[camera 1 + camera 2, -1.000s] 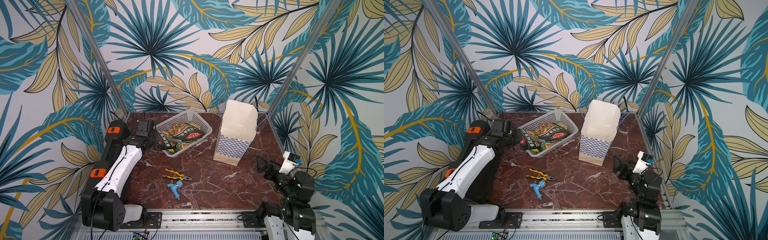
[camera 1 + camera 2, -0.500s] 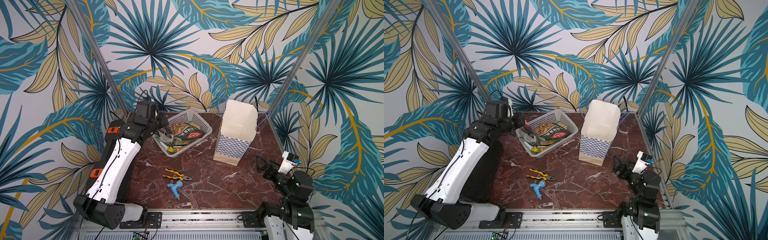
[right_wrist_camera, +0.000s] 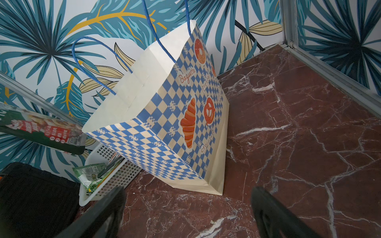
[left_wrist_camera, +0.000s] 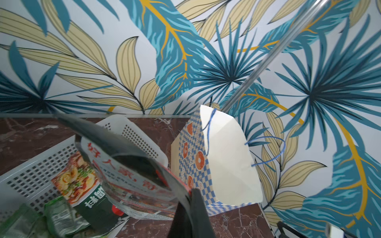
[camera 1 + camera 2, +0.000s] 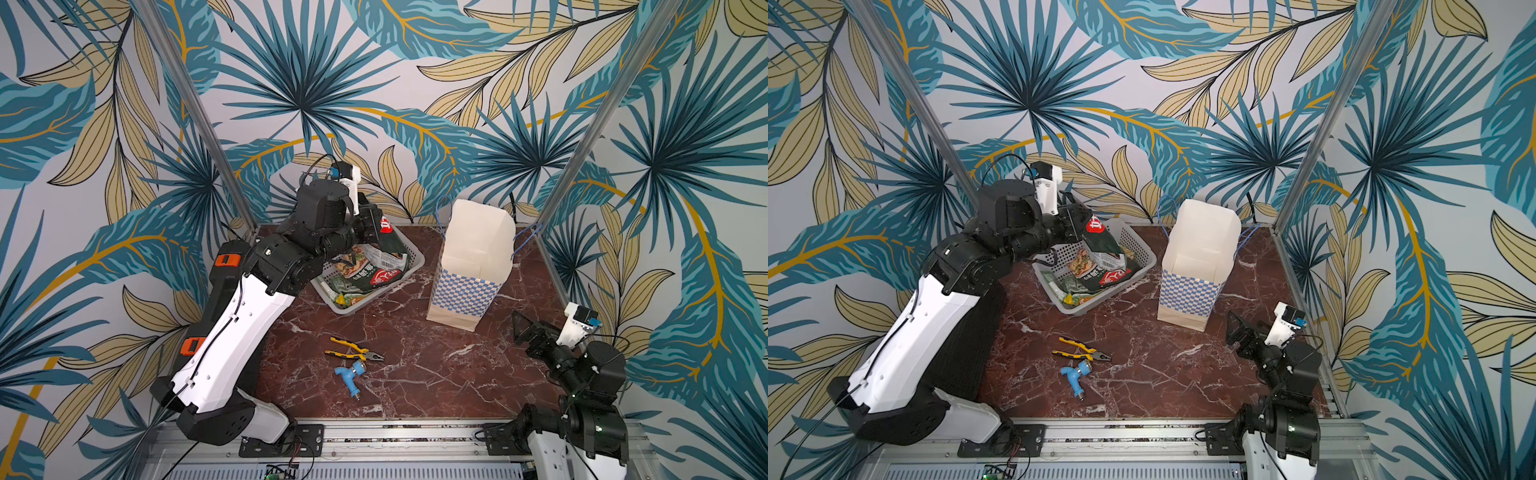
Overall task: Place the condiment packets inside the bag
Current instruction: Place the condiment packet in the paper bag.
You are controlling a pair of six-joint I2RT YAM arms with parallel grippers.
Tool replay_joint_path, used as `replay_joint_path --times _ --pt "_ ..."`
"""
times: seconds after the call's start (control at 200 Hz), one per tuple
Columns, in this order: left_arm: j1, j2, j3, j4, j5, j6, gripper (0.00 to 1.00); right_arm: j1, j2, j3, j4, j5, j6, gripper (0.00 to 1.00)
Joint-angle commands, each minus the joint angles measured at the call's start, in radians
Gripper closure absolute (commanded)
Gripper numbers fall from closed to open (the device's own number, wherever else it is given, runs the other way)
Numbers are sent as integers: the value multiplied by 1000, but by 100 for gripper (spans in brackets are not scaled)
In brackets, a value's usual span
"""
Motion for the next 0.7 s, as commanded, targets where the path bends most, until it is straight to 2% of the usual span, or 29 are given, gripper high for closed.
replay_joint_path --times 0.0,0.205,0.436,0.696 --pt "-64 16 140 118 16 43 100 -2 0 -20 28 13 10 0" --pt "-149 149 365 150 135 57 100 -3 -3 -21 27 17 11 1" --pt "-163 322 563 226 240 44 100 -2 -3 -21 27 18 10 0" --pt "-163 497 657 418 353 -51 100 -2 -2 -21 25 21 8 0"
